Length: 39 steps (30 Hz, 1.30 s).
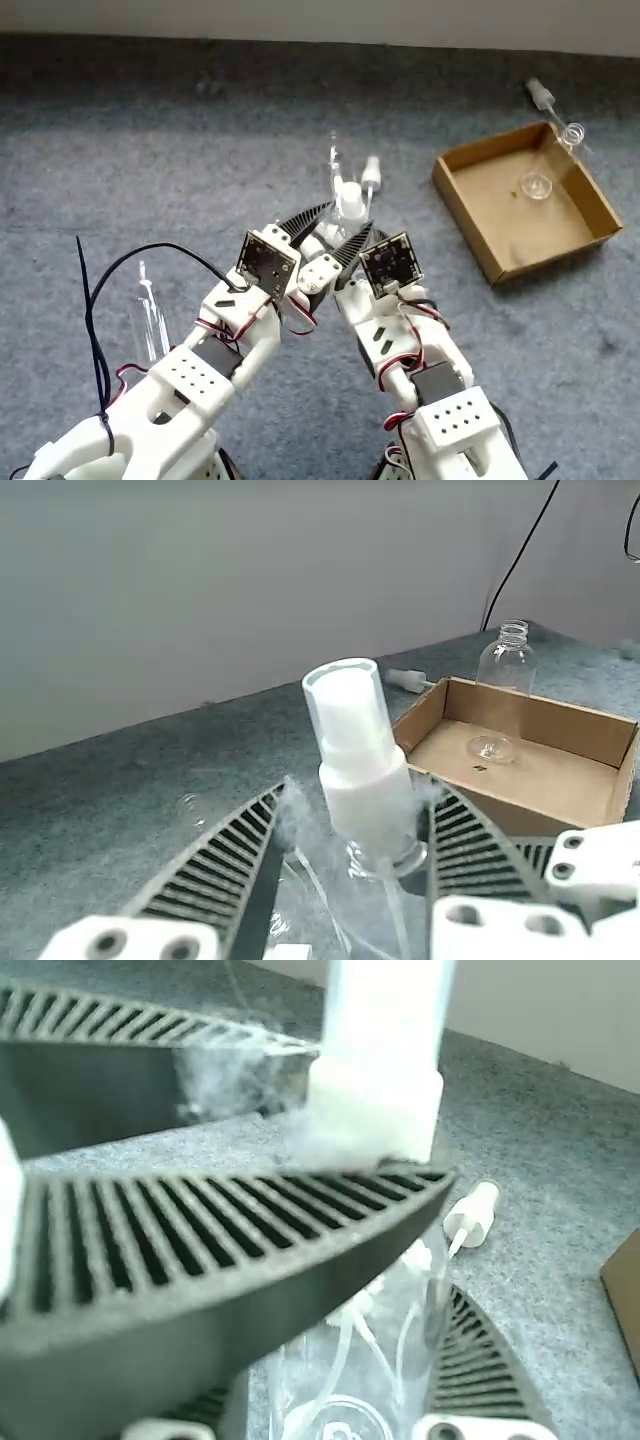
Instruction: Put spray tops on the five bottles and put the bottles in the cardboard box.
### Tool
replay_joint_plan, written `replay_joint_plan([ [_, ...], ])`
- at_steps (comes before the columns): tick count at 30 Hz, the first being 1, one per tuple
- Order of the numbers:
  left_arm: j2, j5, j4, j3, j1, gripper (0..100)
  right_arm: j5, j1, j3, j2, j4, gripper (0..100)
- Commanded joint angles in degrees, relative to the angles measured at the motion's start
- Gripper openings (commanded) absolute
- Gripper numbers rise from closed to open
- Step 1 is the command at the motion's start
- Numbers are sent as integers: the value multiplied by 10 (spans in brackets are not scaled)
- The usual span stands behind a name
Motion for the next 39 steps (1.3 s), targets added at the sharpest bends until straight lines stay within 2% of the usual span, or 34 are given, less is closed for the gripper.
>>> replay_joint_plan([
  [1, -4, 2, 3, -10, -23, 182, -4, 7, -9, -14, -13, 134],
  [6, -71, 2, 19, -6, -51, 182, -4, 7, -9, -14, -14, 134],
  [16, -360, 4, 384, -3, -51, 178, -4, 7, -10, -14, -14, 134],
  [22, -498, 1, 494, -2, -53, 178, -4, 7, -9, -14, -15, 134],
  [25, -536, 3, 519, -2, -64, 178, -4, 7, -9, -14, -15, 134],
  [29, -567, 4, 523, 26, -129, 162, -4, 22, -12, -14, -15, 134],
  [33, -592, 2, 524, 39, -184, 0, -4, 72, -14, -13, -12, 134],
  [35, -596, 2, 525, 39, -201, 37, -4, 90, -14, -13, -12, 134],
  [39, -595, 1, 538, 36, -220, 4, -4, 120, -32, -11, -9, 134],
])
